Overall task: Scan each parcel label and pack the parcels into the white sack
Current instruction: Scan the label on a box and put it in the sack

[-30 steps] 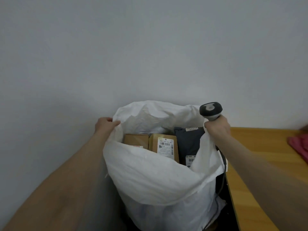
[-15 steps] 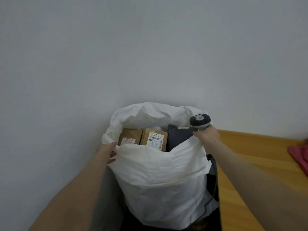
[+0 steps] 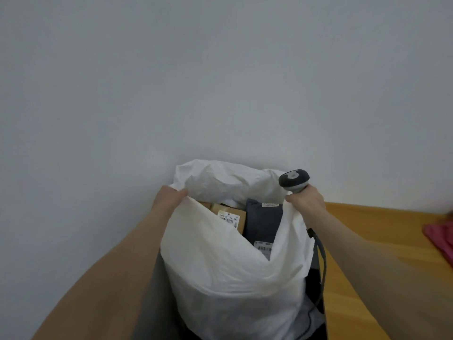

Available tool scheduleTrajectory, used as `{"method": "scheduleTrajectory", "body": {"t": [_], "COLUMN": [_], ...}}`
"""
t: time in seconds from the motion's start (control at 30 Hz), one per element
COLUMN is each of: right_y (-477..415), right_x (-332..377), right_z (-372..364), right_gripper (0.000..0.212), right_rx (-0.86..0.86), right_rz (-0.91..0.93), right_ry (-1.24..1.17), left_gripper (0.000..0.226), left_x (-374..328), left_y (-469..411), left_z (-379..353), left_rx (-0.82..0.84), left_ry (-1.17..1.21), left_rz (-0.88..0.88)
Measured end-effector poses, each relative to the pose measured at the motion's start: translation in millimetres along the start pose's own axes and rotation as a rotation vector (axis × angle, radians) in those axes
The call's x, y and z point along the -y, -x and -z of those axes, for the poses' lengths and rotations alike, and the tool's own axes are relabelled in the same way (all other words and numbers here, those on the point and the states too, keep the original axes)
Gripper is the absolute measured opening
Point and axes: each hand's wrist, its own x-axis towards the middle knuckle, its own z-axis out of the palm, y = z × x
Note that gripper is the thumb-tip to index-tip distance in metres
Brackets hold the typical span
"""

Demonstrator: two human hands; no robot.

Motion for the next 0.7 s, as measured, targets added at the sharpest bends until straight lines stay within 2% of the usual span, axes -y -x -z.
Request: {"method": "scheduleTrajectory", "body": {"t": [0.1, 0.17, 0.23, 0.33, 0.47, 0.57, 0.7], "right_y": [-11.3, -17.4, -25.3, -38.4, -48.1, -48.7, -44.9], "right_x": [7.9, 12.8, 13.9, 8.0, -2.6, -9.6, -1.7], "right_z": [-4.4, -12.7, -23.9, -36.9, -48.3, -58.5, -55.0], "right_gripper": [0.024, 0.026, 0.024, 0.013, 0.009, 0.016, 0.017], "right_rx": [0.015, 0.053, 0.078, 0.023, -0.094, -0.129, -0.218], "right_rz": [0.006, -0.011, -0.043, -0.1, -0.166, -0.153, -0.121], "right_ry": [0.029, 0.053, 0.067, 0.081, 0.066, -0.05, -0.172], "left_gripper": [0.085, 0.094, 0.098, 0.091, 0.067, 0.05, 0.042], "left_x": [0.9, 2.8, 6.1, 6.9, 14.3, 18.4, -4.9], "left_y": [-29.9, -52.9, -77.1, -103.1, -113.4, -110.6, -97.4], "left_z": [11.0, 14.0, 16.4, 14.0, -3.5, -15.3, -24.2], "left_rx": [-0.094, -0.101, -0.029, 0.164, 0.28, 0.202, 0.094], "left_ry": [-0.138, -0.25, -0.311, -0.398, -0.384, -0.394, -0.24], "left_rz": [0.141, 0.149, 0.124, 0.027, -0.029, -0.05, -0.101]}}
